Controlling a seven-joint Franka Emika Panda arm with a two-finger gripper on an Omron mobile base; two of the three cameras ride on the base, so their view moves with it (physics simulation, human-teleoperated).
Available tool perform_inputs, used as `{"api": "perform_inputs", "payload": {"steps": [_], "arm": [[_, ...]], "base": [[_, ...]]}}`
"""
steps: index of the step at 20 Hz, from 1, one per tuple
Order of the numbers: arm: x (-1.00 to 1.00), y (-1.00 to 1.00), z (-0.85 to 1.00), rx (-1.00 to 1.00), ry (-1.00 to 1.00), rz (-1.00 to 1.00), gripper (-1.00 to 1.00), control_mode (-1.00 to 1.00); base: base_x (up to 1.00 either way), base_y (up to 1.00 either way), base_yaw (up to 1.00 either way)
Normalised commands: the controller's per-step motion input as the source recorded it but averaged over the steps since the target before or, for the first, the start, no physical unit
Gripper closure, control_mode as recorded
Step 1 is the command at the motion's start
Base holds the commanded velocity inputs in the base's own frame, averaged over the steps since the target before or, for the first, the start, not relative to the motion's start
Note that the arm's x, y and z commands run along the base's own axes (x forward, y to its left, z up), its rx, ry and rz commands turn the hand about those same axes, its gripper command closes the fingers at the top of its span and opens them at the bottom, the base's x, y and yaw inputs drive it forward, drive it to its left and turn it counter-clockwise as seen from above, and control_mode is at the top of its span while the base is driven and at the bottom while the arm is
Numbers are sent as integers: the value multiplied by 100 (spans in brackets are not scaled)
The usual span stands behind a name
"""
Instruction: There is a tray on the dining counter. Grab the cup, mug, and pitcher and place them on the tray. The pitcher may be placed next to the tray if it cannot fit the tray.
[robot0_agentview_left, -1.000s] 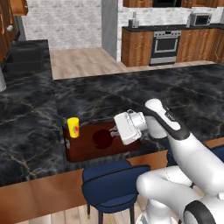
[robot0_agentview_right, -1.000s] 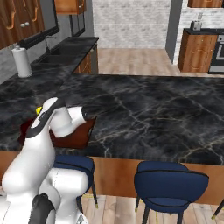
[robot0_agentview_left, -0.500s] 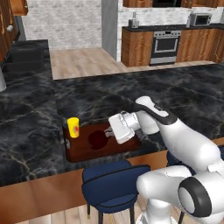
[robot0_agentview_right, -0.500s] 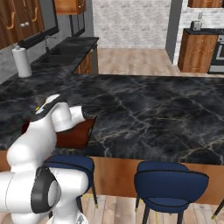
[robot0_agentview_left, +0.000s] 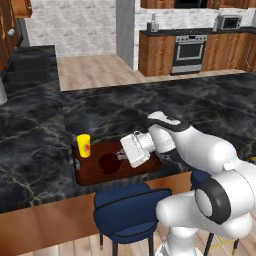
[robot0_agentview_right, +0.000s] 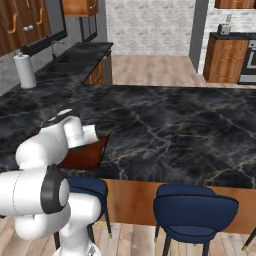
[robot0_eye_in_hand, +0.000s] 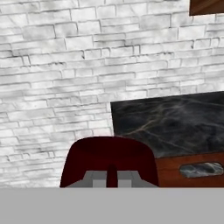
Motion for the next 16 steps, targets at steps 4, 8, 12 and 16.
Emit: {"api": "perform_inputs", "payload": {"steps": [4, 8, 12, 16], "arm": [[19, 6, -21, 0, 0, 3, 100, -100], [22, 12, -20, 0, 0, 2, 100, -100], [30, 14, -7, 0, 0, 1, 100, -100], [35, 20, -13, 0, 0, 0, 100, -100]], "base": [[0, 0, 0], [0, 0, 0], [0, 0, 0], [0, 0, 0]]}}
